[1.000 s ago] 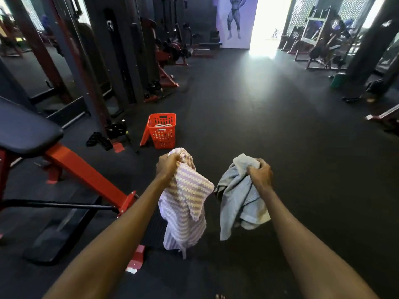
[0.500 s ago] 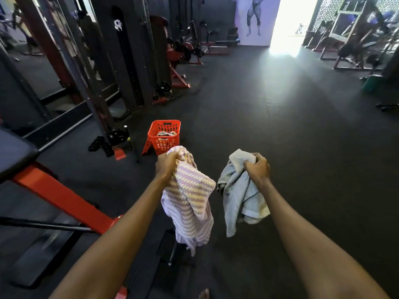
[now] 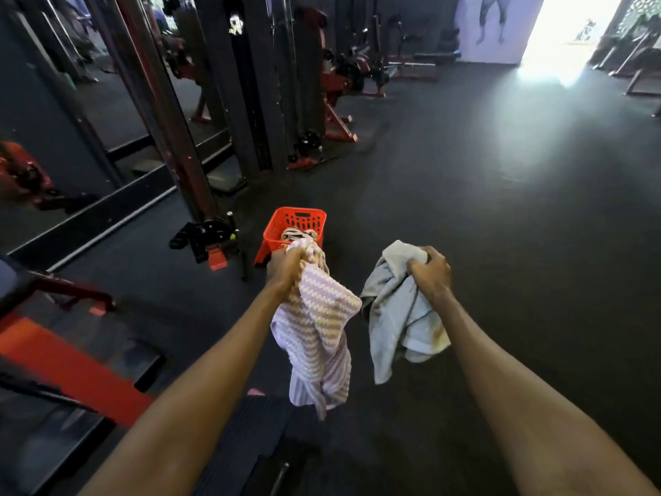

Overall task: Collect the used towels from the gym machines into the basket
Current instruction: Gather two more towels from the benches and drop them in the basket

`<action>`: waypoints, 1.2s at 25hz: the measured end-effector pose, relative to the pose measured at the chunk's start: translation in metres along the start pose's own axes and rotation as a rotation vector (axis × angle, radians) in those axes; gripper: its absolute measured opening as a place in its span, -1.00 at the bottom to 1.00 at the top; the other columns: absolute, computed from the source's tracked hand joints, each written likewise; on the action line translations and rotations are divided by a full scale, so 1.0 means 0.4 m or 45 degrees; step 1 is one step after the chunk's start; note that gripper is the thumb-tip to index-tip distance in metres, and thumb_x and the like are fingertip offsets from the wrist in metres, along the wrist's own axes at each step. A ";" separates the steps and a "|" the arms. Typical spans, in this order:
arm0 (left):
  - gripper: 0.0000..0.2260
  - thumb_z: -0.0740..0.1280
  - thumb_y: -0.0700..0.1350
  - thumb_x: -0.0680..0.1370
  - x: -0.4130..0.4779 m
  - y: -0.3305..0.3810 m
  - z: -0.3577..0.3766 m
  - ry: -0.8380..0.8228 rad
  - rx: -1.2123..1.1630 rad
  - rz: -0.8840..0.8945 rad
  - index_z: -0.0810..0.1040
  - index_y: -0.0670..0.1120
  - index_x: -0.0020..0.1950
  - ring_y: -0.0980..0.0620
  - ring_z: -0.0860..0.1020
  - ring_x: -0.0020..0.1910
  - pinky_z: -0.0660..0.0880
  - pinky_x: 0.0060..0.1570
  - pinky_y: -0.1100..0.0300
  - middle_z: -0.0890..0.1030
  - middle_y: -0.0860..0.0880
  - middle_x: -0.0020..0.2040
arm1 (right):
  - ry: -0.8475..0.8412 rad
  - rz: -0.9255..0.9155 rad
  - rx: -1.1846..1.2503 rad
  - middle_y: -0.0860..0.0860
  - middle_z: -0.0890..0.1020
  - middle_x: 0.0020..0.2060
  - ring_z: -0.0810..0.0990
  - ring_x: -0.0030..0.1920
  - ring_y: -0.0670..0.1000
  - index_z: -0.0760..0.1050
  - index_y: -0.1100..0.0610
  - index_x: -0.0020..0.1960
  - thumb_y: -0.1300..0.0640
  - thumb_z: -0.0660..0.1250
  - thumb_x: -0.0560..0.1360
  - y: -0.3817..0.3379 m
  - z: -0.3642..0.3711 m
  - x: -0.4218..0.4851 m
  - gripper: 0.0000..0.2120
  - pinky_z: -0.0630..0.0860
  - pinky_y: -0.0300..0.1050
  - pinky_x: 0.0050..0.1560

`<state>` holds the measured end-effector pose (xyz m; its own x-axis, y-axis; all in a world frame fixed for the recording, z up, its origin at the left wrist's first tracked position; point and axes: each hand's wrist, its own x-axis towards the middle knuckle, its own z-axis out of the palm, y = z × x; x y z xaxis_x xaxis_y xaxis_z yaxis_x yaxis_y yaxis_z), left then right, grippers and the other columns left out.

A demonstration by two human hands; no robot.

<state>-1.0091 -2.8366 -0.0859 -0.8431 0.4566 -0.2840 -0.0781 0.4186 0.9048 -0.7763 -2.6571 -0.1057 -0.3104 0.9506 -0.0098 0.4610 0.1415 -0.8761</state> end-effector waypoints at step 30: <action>-0.78 0.26 0.04 0.38 1.381 0.356 0.146 0.473 0.208 -0.209 0.59 -0.03 -0.10 -0.15 0.58 -0.04 0.46 -0.04 0.08 0.64 -0.11 -0.11 | -0.629 -0.106 -0.171 0.10 0.67 0.11 0.61 0.14 0.16 0.59 0.08 0.20 0.18 0.32 0.43 -0.351 1.014 1.541 -0.66 0.39 -0.17 0.01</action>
<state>-1.4549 -2.4788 -0.1325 -0.9630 0.0728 -0.2596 -0.1672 0.5943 0.7867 -1.3695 -2.2031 -0.1843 -0.6910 0.6953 -0.1976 0.5108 0.2762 -0.8141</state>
